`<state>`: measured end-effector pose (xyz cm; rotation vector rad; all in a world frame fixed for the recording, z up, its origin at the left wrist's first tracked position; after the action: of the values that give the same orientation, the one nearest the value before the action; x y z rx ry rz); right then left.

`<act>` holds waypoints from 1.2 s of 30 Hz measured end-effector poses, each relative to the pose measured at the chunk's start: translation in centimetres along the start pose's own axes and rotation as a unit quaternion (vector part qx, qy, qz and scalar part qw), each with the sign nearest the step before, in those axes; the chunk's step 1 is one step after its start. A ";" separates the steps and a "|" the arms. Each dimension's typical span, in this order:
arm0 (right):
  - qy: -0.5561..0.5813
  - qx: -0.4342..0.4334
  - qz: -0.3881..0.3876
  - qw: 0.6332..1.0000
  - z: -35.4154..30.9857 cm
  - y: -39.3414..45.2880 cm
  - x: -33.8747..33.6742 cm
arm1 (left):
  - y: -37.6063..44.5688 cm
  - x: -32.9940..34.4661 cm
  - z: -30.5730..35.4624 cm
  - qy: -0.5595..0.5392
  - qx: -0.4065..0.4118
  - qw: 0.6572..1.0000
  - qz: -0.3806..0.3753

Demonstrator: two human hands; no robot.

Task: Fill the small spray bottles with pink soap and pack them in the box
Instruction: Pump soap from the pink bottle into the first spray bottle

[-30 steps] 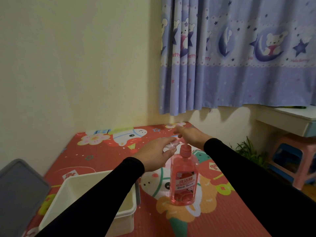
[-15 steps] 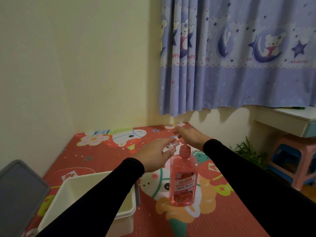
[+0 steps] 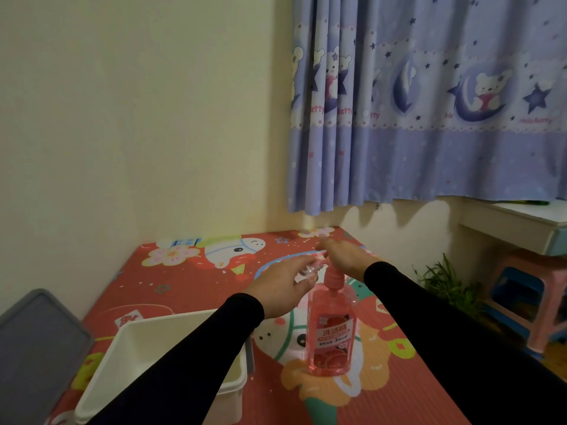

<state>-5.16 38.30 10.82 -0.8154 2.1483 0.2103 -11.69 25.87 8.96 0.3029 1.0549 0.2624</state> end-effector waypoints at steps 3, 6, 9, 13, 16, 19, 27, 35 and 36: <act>0.001 -0.024 0.023 0.999 -0.7 -0.4 -1.0 | -0.1 -0.5 -0.1 -0.019 -0.011 1.000 0.022; -0.014 -0.032 0.058 0.998 -1.1 -0.9 -1.7 | -0.4 -0.8 0.2 -0.051 -0.010 0.998 0.037; -0.008 -0.042 0.101 0.994 -1.1 -1.2 -2.3 | -0.8 -1.1 0.2 -0.104 -0.020 0.992 0.065; -0.008 -0.061 0.164 0.985 -1.6 -2.1 -3.3 | -1.5 -1.3 0.0 -0.136 -0.038 0.987 0.082; 0.005 -0.065 0.178 0.982 -1.9 -2.7 -3.9 | -2.0 -1.3 -0.1 -0.154 -0.041 0.983 0.088; 0.001 -0.090 0.192 0.977 -2.3 -3.5 -4.3 | -2.6 -1.4 -0.2 -0.168 -0.048 0.979 0.103; -0.047 -0.188 0.193 0.962 -3.2 -7.6 -3.6 | -5.0 -2.9 1.0 -0.175 -0.048 0.972 0.146; -0.075 -0.241 0.209 0.945 -3.1 -12.3 -1.4 | -8.8 -3.7 2.0 -0.188 -0.065 0.965 0.172; -0.078 -0.250 0.208 0.942 -3.0 -12.9 -0.7 | -9.5 -3.8 2.2 -0.186 -0.067 0.964 0.178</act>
<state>1.26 27.41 14.89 -0.5747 2.1164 1.0385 -10.94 15.44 9.54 0.4018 0.6024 0.5735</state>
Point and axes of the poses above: each hand's wrist, its own y-axis towards the middle knuckle, its own x-axis out of the palm, z = x × y, the point moved 7 cm from there along y, towards the middle knuckle, and after that the axes turned 14 degrees about x, right-handed, at the moved point
